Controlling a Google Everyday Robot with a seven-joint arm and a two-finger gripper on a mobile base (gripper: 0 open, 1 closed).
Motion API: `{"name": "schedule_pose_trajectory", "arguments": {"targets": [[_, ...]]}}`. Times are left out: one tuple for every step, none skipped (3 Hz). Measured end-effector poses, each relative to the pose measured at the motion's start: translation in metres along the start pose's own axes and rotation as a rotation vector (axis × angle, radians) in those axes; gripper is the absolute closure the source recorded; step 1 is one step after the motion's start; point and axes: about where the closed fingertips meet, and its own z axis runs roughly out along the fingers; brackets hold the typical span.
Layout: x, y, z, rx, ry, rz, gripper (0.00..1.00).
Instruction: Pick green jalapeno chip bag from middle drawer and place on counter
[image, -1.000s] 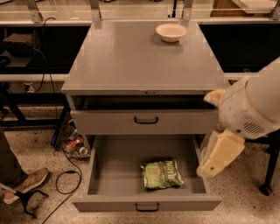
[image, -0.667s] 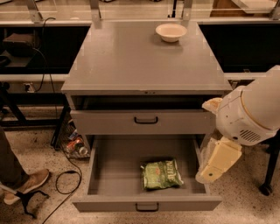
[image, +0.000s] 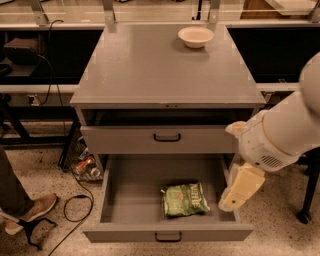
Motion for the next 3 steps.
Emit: {"name": "schedule_pose_trajectory", "arguments": {"targets": [[0.025, -0.011, 0.08, -0.043, 0.021, 0.01, 0.0], [0.04, -0.024, 0.133, -0.05, -0.004, 0.034, 0.0], [0.067, -0.03, 0.184, -0.097, -0.041, 0.122, 0.0]]}}
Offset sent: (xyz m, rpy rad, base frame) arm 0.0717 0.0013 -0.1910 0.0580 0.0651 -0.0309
